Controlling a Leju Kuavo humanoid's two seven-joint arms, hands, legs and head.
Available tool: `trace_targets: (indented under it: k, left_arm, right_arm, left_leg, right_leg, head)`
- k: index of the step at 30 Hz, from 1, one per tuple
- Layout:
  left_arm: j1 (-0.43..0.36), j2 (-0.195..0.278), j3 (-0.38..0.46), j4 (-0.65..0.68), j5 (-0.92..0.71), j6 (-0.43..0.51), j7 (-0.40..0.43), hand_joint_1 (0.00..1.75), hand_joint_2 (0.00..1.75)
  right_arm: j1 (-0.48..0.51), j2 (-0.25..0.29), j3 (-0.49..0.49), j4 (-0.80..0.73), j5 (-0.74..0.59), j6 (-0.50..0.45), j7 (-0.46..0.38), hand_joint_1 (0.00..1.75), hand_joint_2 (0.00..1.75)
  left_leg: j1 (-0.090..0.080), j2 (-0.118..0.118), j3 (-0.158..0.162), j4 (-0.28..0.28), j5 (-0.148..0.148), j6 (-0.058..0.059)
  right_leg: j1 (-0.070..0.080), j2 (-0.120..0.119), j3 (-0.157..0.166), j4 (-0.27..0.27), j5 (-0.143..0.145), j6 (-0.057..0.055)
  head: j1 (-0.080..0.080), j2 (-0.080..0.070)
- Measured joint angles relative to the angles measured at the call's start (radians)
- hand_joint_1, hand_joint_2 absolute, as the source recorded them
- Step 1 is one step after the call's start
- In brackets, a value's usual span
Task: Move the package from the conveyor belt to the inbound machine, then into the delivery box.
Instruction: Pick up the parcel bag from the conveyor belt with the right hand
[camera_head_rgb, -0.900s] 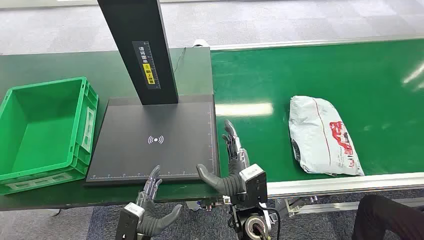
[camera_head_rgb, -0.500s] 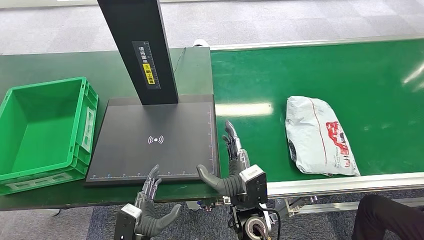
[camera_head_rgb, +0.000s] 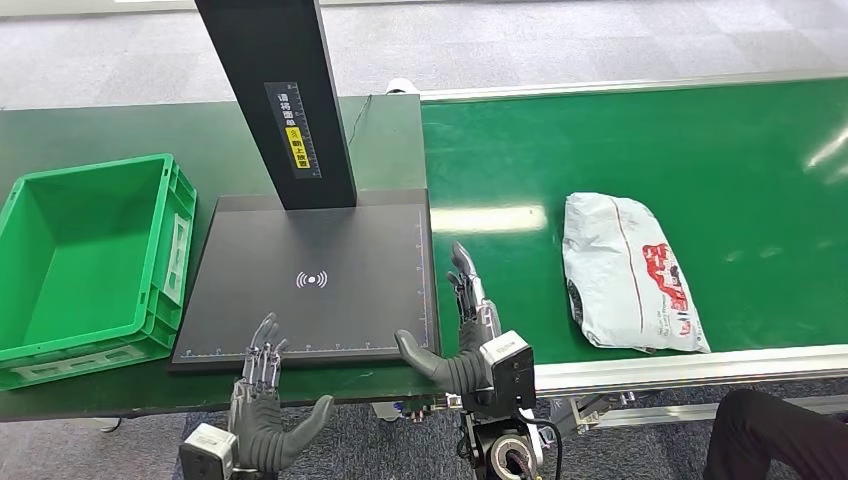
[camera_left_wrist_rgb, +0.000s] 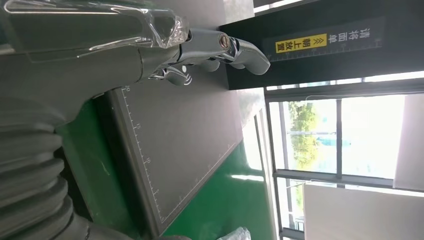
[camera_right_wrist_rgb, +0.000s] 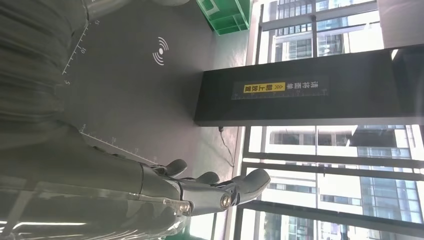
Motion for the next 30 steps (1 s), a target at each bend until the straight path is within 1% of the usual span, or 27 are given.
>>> trace_targets:
  k: [10,14,16,18,21,24,26,28,30]
  left_arm:
    - [0.007,0.000,-0.002,-0.013,-0.001,0.001,0.000,0.00,1.75]
    - [0.005,0.000,-0.003,-0.013,-0.007,0.004,0.003,0.00,1.75]
    - [0.003,0.000,-0.004,-0.013,-0.010,0.006,0.007,0.00,1.75]
    - [0.000,0.000,-0.003,-0.012,-0.011,0.004,0.010,0.00,1.75]
    - [-0.003,0.001,-0.001,-0.011,-0.010,-0.006,0.010,0.00,1.75]
    - [-0.006,0.006,-0.001,-0.002,-0.001,-0.010,0.001,0.00,1.75]
    - [-0.008,0.010,-0.001,0.004,0.009,-0.010,-0.006,0.00,1.75]
    - [-0.010,0.011,-0.001,0.006,0.018,-0.010,-0.008,0.00,1.75]
    - [-0.012,0.011,-0.002,0.006,0.026,-0.010,-0.005,0.00,1.75]
  right_arm:
    - [0.001,0.000,0.000,0.000,0.000,-0.001,0.000,0.00,1.75]
    - [0.003,-0.002,0.000,-0.002,0.018,-0.017,0.000,0.00,0.00]
    - [0.010,-0.008,-0.002,-0.014,0.068,-0.031,0.020,0.00,0.87]
    - [0.018,-0.023,-0.010,-0.038,0.157,-0.043,0.071,0.00,1.75]
    - [0.022,-0.071,-0.047,-0.064,0.283,-0.049,0.167,0.00,1.75]
    - [0.000,-0.159,-0.118,-0.019,0.375,-0.068,0.226,0.00,1.75]
    - [-0.057,-0.234,-0.185,0.080,0.430,-0.106,0.240,0.00,1.75]
    - [-0.149,-0.311,-0.260,0.215,0.474,-0.169,0.252,0.00,1.75]
    - [-0.259,-0.381,-0.331,0.356,0.505,-0.216,0.282,0.00,1.75]
  left_leg:
    - [0.000,0.000,0.000,0.000,0.000,0.000]
    - [0.000,0.000,0.000,0.000,0.000,0.000]
    - [0.000,0.000,0.000,0.000,0.000,0.000]
    - [0.000,0.000,0.000,0.000,0.000,0.000]
    - [0.000,0.000,0.000,0.000,-0.001,0.001]
    - [-0.001,0.000,0.000,0.000,-0.002,0.002]
    - [-0.003,0.000,0.000,0.001,-0.002,0.003]
    - [-0.004,0.000,0.000,0.001,-0.001,0.005]
    - [-0.006,0.000,0.001,0.001,0.000,0.006]
  right_leg:
    - [0.000,0.000,0.000,0.000,0.000,0.000]
    - [0.000,0.000,0.000,0.000,0.000,0.000]
    - [0.000,0.000,0.000,0.000,0.000,0.000]
    - [0.000,0.000,0.000,0.000,0.000,0.000]
    - [0.000,0.000,0.000,0.000,0.000,0.000]
    - [-0.001,-0.001,0.002,0.000,0.000,0.001]
    - [-0.003,-0.001,0.002,0.000,0.000,0.002]
    - [-0.004,-0.001,0.003,-0.001,0.001,0.004]
    - [-0.006,-0.001,0.003,-0.001,0.002,0.006]
  head:
    - [0.000,0.000]
    - [0.000,0.000]
    - [0.000,0.000]
    - [0.000,0.000]
    - [0.000,0.000]
    - [0.000,0.000]
    - [0.000,0.000]
    - [0.000,0.000]
    - [0.000,0.000]
